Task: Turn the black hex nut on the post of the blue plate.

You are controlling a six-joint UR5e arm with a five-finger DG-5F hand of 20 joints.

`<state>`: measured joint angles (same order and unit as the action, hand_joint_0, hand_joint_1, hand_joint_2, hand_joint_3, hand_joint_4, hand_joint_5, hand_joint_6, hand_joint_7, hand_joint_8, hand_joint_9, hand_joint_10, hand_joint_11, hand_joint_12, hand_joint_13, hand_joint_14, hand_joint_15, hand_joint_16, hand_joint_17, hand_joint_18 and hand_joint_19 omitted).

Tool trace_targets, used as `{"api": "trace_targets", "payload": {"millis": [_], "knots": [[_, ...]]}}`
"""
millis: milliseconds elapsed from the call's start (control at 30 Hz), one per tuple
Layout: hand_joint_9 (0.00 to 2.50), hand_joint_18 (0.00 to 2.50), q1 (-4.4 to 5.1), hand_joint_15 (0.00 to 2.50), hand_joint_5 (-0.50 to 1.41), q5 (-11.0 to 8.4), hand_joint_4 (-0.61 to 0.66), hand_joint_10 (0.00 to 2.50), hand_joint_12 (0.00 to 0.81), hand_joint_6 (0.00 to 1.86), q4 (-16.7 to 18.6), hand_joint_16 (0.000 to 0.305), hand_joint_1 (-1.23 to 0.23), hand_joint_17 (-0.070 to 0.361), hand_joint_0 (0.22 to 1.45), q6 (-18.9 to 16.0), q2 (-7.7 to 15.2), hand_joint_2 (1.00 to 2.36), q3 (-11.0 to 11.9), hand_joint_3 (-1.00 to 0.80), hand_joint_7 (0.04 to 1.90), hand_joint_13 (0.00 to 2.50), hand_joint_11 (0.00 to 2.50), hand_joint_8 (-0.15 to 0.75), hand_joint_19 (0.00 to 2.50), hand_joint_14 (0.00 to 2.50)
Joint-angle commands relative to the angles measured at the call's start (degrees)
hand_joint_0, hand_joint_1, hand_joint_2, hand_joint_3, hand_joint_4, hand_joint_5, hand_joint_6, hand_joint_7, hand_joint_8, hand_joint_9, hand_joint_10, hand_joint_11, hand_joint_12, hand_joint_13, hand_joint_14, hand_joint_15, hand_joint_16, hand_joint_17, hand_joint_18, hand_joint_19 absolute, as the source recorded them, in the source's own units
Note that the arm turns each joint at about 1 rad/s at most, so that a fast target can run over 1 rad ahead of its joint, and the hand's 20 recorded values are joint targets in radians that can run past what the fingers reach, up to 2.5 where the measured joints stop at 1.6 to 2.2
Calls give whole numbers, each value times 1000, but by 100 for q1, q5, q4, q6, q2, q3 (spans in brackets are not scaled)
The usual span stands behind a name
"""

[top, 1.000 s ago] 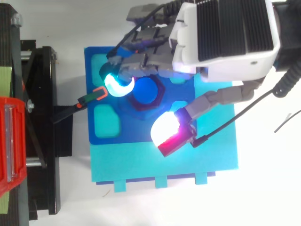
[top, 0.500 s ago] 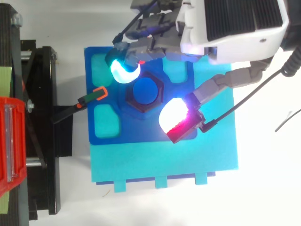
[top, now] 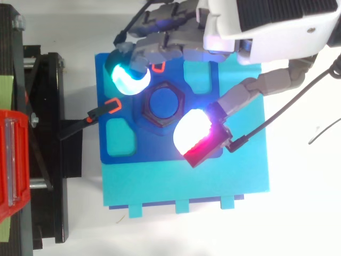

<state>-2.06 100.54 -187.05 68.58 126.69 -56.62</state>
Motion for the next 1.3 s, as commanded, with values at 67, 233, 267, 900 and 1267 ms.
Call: {"api": "trace_targets", "payload": {"millis": [67,233,267,900,1267], "knots": [[670,176,74,21,-157,-78,283,0,407,502,169,53,-398,120,521,-73,5,1000,28,-500,753,429,0,328,146,0],[676,180,179,29,-156,-254,284,0,407,502,169,53,-399,120,522,-73,5,1000,28,-500,749,436,0,330,144,0],[681,180,215,23,-157,-316,284,0,407,502,152,53,-399,120,522,-73,5,1000,20,-500,749,437,0,330,150,0],[683,190,540,31,-155,-694,286,0,407,502,90,53,-399,120,522,-55,5,1000,-139,-500,752,443,0,332,151,0],[686,191,575,32,-154,-658,290,0,407,502,-165,53,-399,120,522,-37,5,1000,-139,-500,754,443,0,333,157,0]]}}
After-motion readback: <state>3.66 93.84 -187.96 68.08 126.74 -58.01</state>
